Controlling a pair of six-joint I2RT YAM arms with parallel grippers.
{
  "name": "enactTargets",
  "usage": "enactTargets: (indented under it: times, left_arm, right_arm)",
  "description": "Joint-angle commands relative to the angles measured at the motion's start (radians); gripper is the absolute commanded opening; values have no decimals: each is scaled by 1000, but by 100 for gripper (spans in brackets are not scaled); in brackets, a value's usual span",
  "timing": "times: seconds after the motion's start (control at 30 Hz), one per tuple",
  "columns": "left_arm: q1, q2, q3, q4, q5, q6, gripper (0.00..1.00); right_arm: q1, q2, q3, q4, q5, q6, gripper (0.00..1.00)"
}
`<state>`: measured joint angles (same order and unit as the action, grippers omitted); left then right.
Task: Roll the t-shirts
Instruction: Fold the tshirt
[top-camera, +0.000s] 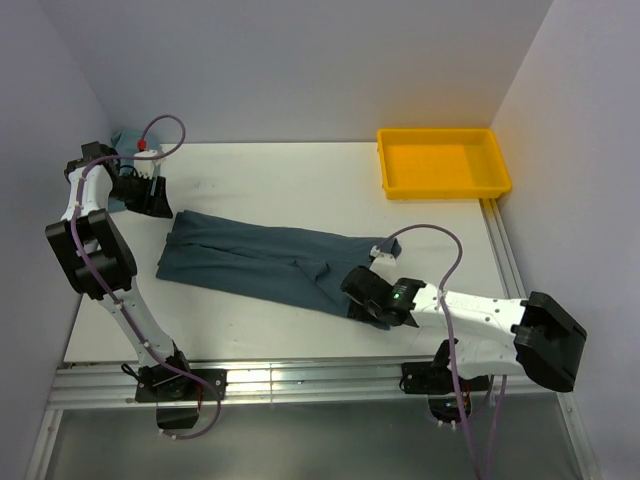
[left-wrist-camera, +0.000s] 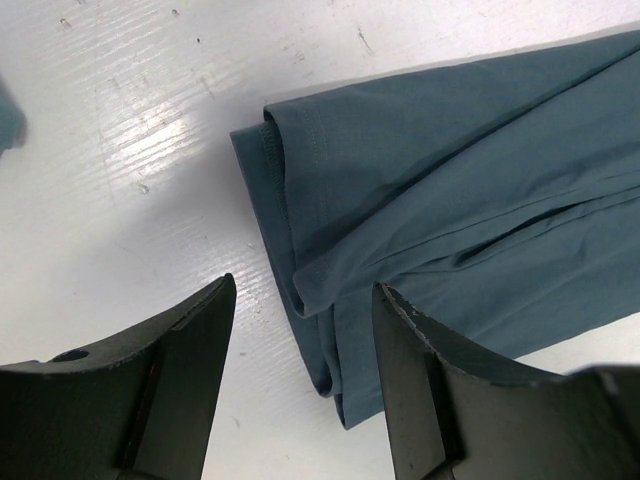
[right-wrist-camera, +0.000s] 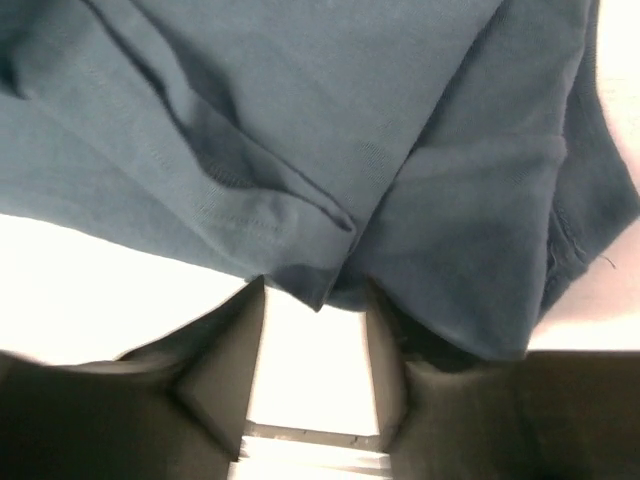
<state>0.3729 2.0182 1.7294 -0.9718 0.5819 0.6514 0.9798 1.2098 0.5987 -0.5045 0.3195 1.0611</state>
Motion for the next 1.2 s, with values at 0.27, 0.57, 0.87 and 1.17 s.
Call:
enactTargets:
  times: [0.27,0.57,0.87,1.17]
  left_arm:
    - [1,-44,21,-16,13,2,62]
    - [0,-33,36,-16,22,-21,62]
    - [-3,-39,42,-22,13,-18,62]
    - [-5,-42,47,-27,10,-15,62]
  right_arm:
    - [-64,-5,225,3,115,-118,57]
    - [-247,415,510,115,44,-260,50]
    - [-184,570,678,24,33,-283,41]
    - [-53,539,651,15,-2,-227,40]
